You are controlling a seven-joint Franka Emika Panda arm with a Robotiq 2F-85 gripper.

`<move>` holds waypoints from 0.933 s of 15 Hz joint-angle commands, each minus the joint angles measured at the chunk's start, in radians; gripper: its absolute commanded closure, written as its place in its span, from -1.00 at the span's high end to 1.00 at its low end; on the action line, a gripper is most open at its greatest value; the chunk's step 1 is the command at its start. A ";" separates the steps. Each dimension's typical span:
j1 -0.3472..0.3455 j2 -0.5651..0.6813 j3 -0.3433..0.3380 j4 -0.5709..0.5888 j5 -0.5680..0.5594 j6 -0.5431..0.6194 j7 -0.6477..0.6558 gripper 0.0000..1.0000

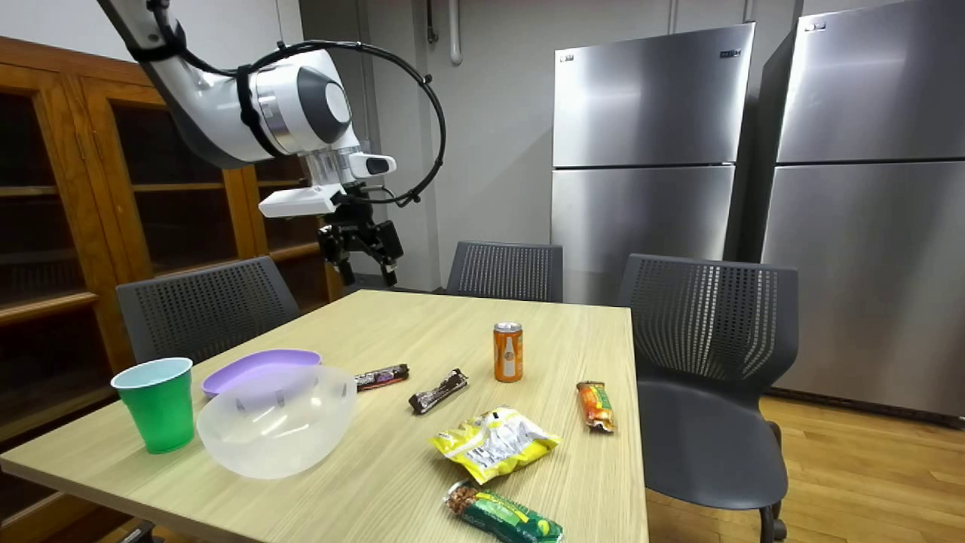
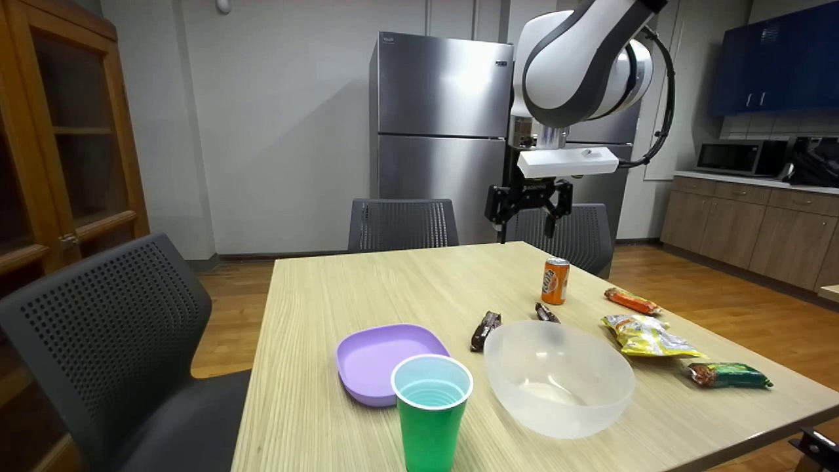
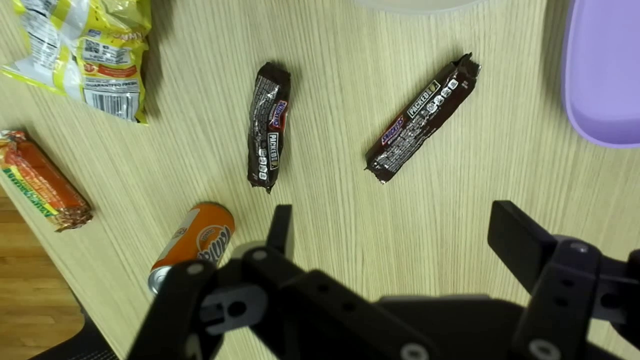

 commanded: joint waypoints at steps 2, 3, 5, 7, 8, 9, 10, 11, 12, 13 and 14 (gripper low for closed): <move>0.028 0.017 -0.033 0.007 0.017 0.023 -0.003 1.00; 0.030 0.030 -0.036 0.012 0.027 0.035 -0.010 1.00; 0.034 0.078 -0.039 0.032 0.046 0.074 -0.013 1.00; 0.037 0.131 -0.036 0.052 0.086 0.112 -0.029 1.00; 0.041 0.159 -0.035 0.063 0.106 0.129 -0.035 1.00; 0.049 0.188 -0.038 0.077 0.120 0.144 -0.031 1.00; 0.055 0.222 -0.038 0.095 0.140 0.158 -0.033 1.00; 0.061 0.251 -0.038 0.112 0.158 0.169 -0.034 1.00; 0.067 0.283 -0.037 0.132 0.180 0.178 -0.035 1.00; 0.074 0.311 -0.038 0.149 0.198 0.187 -0.036 1.00; 0.094 0.340 -0.054 0.169 0.201 0.195 -0.010 1.00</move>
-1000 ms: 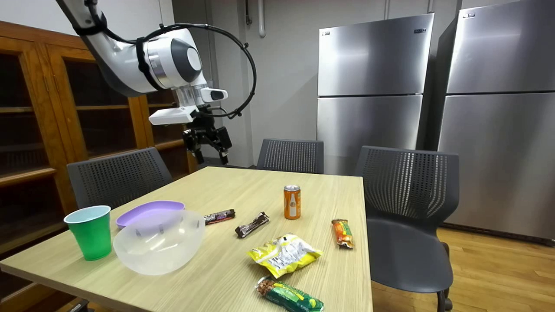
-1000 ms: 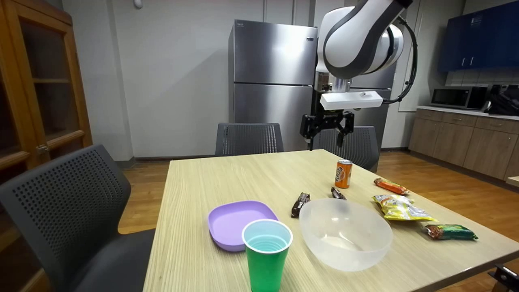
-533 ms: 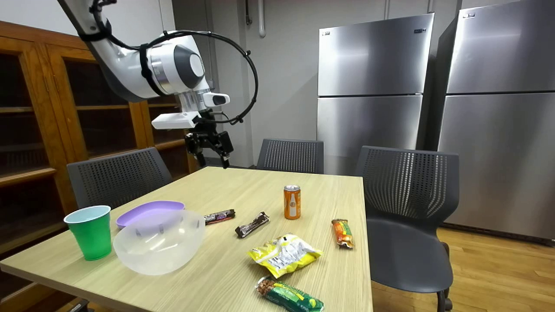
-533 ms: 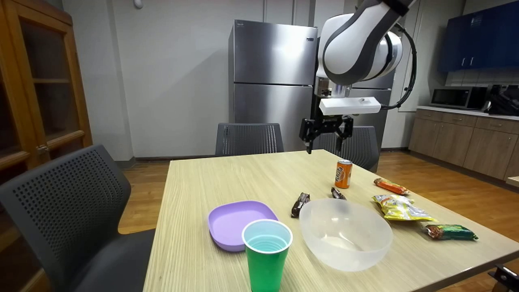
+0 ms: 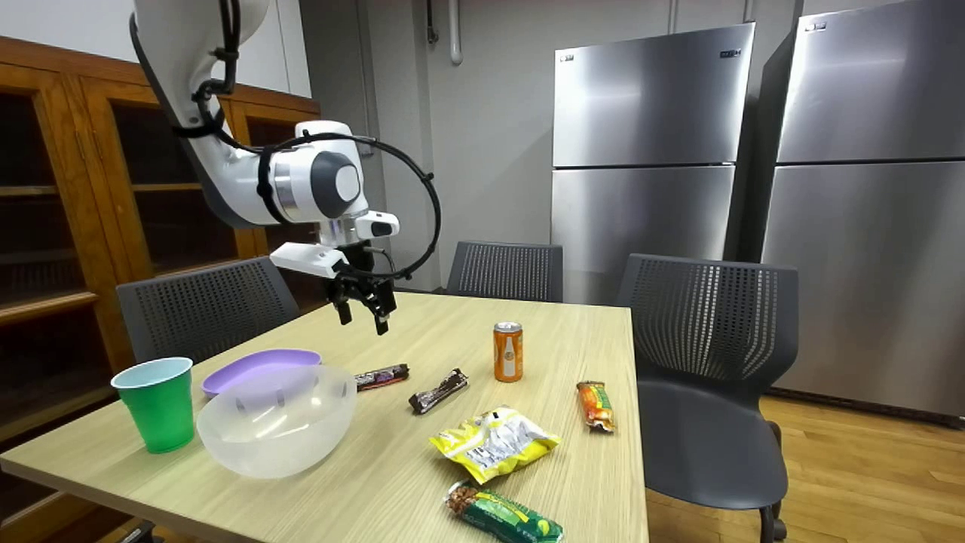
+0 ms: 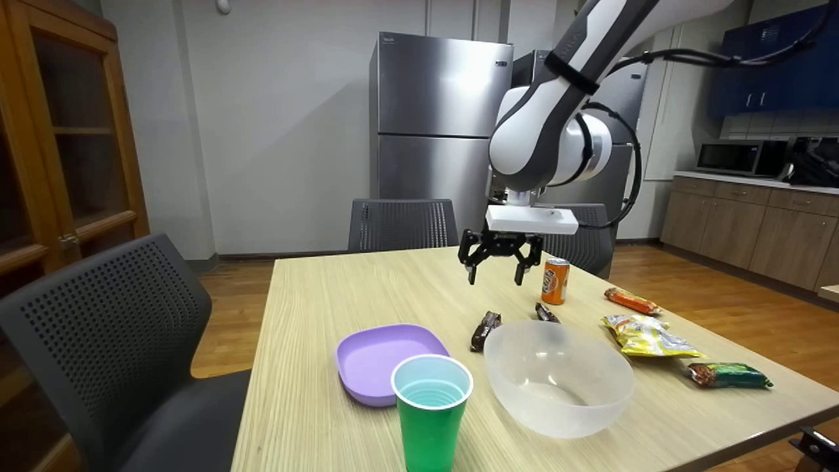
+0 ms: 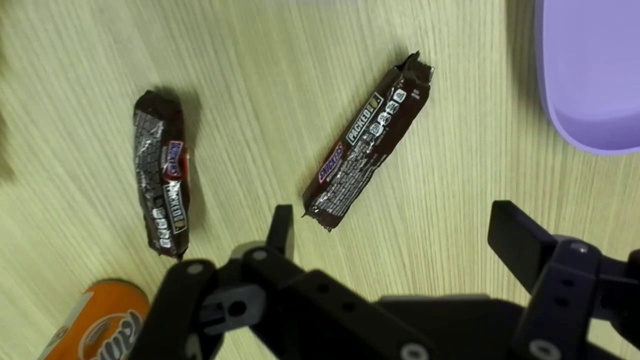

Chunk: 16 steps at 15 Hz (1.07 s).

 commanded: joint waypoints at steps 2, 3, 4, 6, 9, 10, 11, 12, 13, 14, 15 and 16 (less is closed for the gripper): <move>0.064 0.133 -0.045 0.113 0.060 0.021 0.014 1.00; 0.071 0.154 -0.050 0.127 0.072 0.017 0.012 1.00; 0.076 0.172 -0.054 0.140 0.081 0.012 0.007 1.00; 0.092 0.200 -0.069 0.162 0.094 0.008 0.014 1.00; 0.110 0.234 -0.086 0.184 0.106 -0.002 0.021 1.00; 0.114 0.241 -0.089 0.189 0.110 -0.006 0.021 1.00; 0.120 0.248 -0.094 0.194 0.113 -0.019 0.027 1.00; 0.118 0.254 -0.091 0.198 0.121 -0.028 0.021 1.00; 0.121 0.260 -0.093 0.201 0.125 -0.030 0.022 1.00; 0.120 0.265 -0.091 0.203 0.130 -0.034 0.018 1.00; 0.120 0.270 -0.090 0.206 0.135 -0.037 0.015 1.00; 0.120 0.273 -0.091 0.208 0.138 -0.041 0.015 1.00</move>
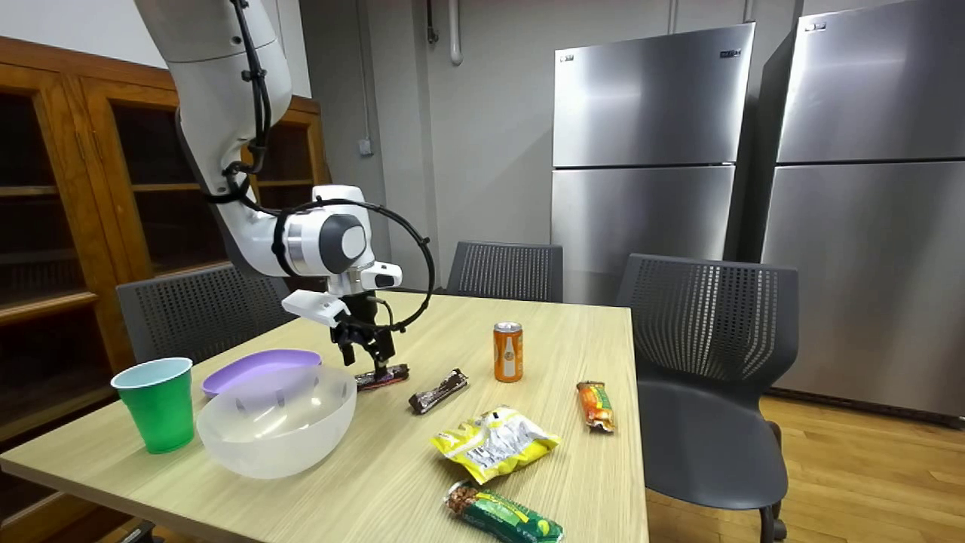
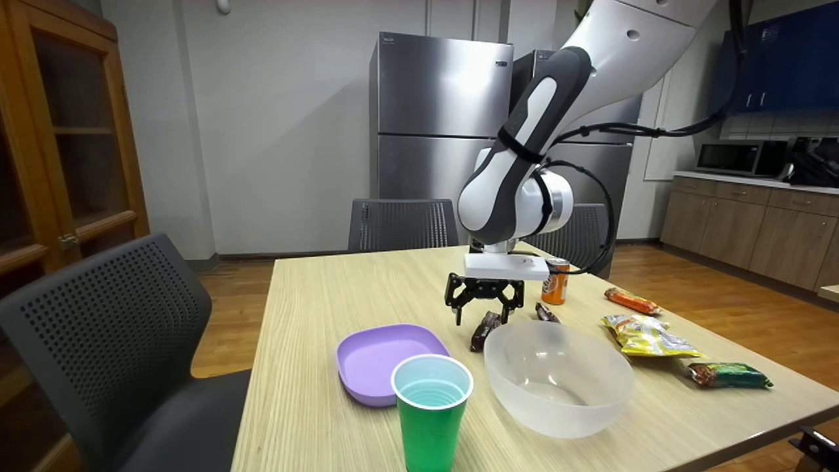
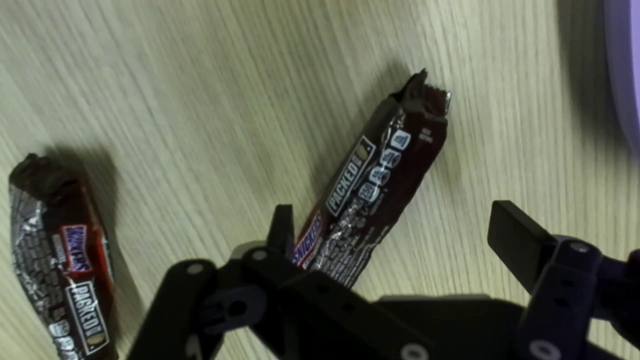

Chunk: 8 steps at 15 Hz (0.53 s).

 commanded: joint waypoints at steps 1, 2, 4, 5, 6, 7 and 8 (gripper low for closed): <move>0.019 0.022 -0.014 0.041 0.026 -0.051 0.008 1.00; 0.019 0.025 -0.016 0.043 0.026 -0.055 0.009 1.00; 0.020 0.032 -0.019 0.049 0.026 -0.065 0.012 1.00; 0.021 0.035 -0.021 0.051 0.026 -0.069 0.013 1.00; 0.021 0.037 -0.023 0.053 0.025 -0.071 0.014 1.00; 0.022 0.039 -0.024 0.055 0.024 -0.074 0.014 1.00; 0.022 0.040 -0.024 0.057 0.024 -0.075 0.013 1.00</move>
